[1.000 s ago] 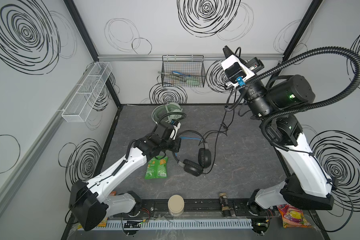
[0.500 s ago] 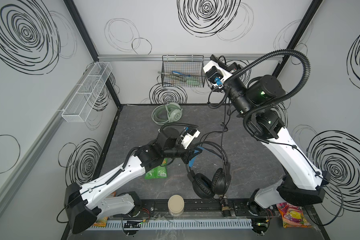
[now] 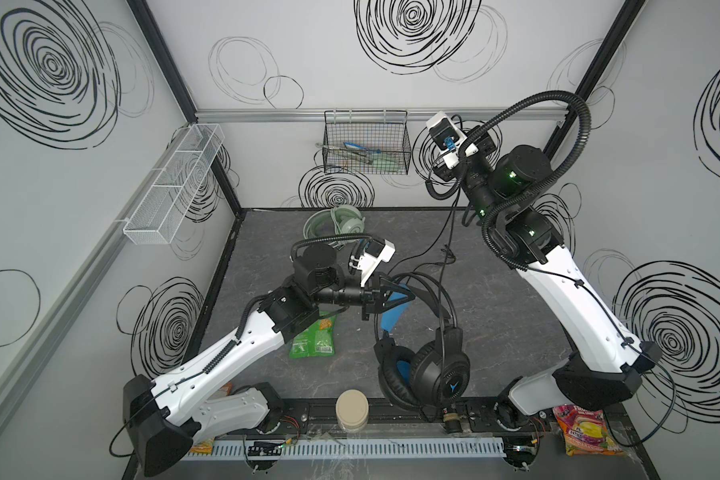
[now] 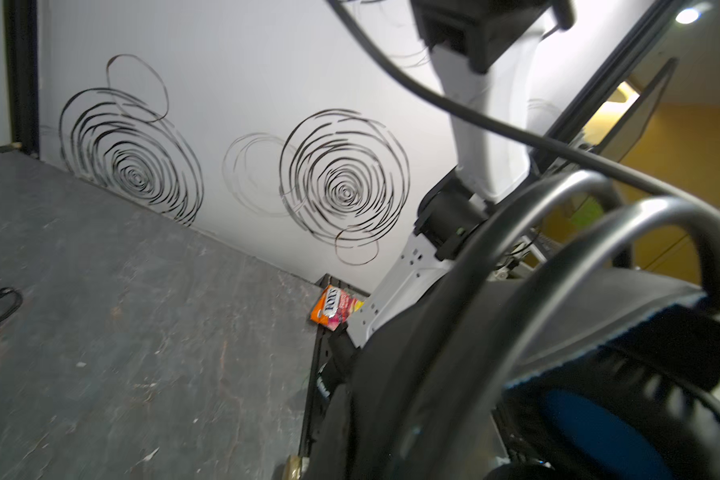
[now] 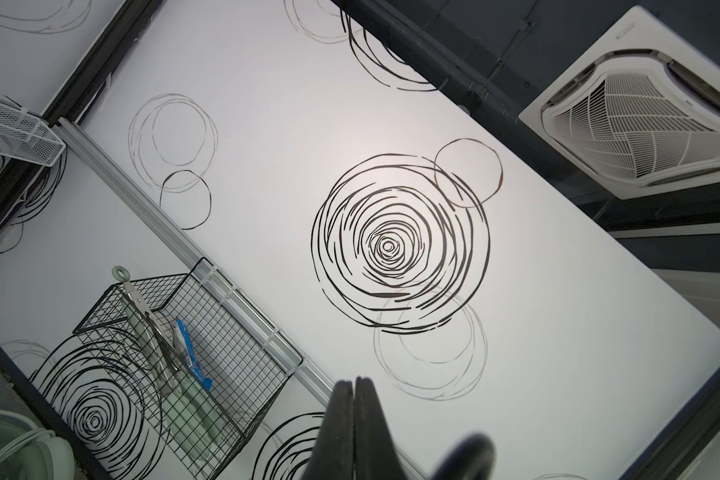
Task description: Wrap the headphones
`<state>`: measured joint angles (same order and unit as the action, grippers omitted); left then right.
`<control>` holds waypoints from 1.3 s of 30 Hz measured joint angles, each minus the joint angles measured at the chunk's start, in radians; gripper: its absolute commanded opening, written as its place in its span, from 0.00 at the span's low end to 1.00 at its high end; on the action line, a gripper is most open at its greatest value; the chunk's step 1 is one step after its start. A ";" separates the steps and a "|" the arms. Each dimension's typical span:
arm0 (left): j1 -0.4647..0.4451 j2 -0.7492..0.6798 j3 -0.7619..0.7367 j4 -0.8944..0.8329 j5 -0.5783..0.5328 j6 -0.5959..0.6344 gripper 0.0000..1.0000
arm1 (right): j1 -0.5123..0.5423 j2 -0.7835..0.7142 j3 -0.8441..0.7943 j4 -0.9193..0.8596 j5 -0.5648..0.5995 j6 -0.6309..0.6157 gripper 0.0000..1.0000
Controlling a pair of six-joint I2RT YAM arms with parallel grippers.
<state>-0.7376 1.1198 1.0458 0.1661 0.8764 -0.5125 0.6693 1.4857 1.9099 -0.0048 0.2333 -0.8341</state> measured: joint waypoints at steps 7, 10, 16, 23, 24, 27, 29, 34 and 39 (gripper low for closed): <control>0.069 0.000 0.000 0.489 0.068 -0.365 0.00 | -0.008 -0.008 -0.026 -0.043 -0.023 0.095 0.00; 0.082 0.010 -0.001 0.660 0.069 -0.500 0.00 | -0.009 -0.021 -0.042 -0.050 -0.044 0.132 0.00; 0.135 0.060 -0.001 0.938 0.042 -0.738 0.00 | -0.016 -0.097 -0.139 -0.028 -0.113 0.216 0.00; 0.158 0.091 0.002 1.039 -0.013 -0.842 0.00 | -0.026 -0.143 -0.257 0.036 -0.166 0.319 0.00; 0.162 0.094 0.002 1.052 -0.028 -0.857 0.00 | -0.026 -0.149 -0.287 0.047 -0.172 0.331 0.00; 0.177 0.105 0.002 1.070 -0.081 -0.884 0.00 | -0.026 -0.158 -0.366 0.072 -0.190 0.362 0.00; 0.188 0.111 -0.001 1.065 -0.127 -0.889 0.00 | -0.026 -0.166 -0.420 0.088 -0.200 0.384 0.00; 0.203 0.143 -0.008 1.070 -0.225 -0.901 0.00 | -0.021 -0.178 -0.494 0.103 -0.225 0.434 0.00; 0.204 0.179 -0.011 1.112 -0.321 -0.939 0.00 | -0.001 -0.190 -0.528 0.121 -0.238 0.457 0.00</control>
<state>-0.5335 1.2991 1.0351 1.2778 0.5552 -1.4517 0.6685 1.2961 1.3815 0.1162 -0.0044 -0.3771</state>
